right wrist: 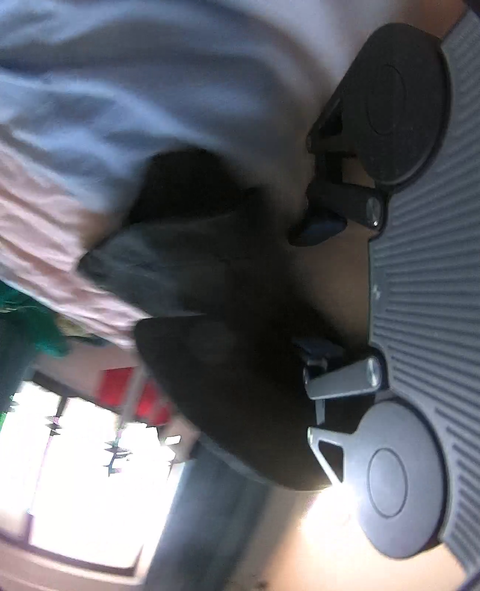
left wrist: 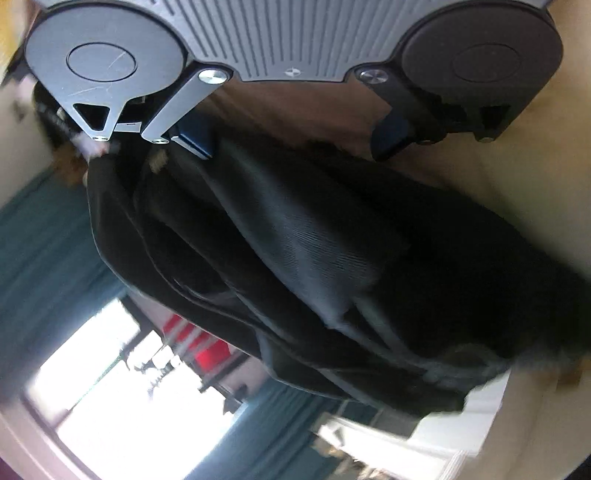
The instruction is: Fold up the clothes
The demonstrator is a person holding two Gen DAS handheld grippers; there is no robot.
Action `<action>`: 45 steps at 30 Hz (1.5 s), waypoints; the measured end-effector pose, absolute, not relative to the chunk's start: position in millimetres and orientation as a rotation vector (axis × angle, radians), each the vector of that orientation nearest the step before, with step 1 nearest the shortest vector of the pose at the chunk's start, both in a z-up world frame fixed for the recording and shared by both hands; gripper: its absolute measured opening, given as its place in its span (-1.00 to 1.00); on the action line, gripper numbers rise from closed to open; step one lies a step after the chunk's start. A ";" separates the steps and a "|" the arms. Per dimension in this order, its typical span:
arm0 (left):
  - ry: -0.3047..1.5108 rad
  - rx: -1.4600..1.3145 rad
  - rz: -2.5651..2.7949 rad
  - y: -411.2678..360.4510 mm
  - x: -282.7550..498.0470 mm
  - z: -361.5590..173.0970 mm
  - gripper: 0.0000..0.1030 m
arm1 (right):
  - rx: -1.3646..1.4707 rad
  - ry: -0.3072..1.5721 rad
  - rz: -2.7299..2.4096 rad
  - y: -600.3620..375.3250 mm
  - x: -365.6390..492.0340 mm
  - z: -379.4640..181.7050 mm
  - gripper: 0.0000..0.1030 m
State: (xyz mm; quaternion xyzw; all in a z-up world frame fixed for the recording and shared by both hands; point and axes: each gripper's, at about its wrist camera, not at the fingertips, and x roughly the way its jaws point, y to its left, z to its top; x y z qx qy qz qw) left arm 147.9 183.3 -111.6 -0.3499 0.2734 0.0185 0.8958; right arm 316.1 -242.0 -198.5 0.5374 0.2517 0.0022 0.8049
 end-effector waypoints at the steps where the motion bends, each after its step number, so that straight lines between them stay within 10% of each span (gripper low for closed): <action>1: 0.535 -0.730 0.037 185.5 147.8 -114.2 0.85 | 1.154 0.509 -0.010 -242.7 322.8 -197.9 0.09; 5: 0.493 -0.688 0.019 184.0 154.8 -119.2 0.96 | 1.117 0.494 -0.125 -247.7 347.9 -191.5 -0.55; 9: 0.463 -0.771 0.006 202.0 159.8 -123.9 0.86 | 1.017 0.467 -0.142 -248.9 348.3 -166.6 -0.72; 24: 0.456 -0.895 0.026 243.8 161.3 -128.7 0.68 | 0.795 0.202 -0.398 -420.4 277.1 -40.7 -0.80; 36: 0.454 -1.032 0.017 280.8 160.8 -146.3 0.57 | 0.860 0.339 -0.495 -451.6 242.0 -139.5 -0.77; 45: 0.519 -0.970 0.102 298.3 159.2 -148.5 -0.59 | 0.807 0.226 -0.405 -432.3 209.6 -110.9 -0.86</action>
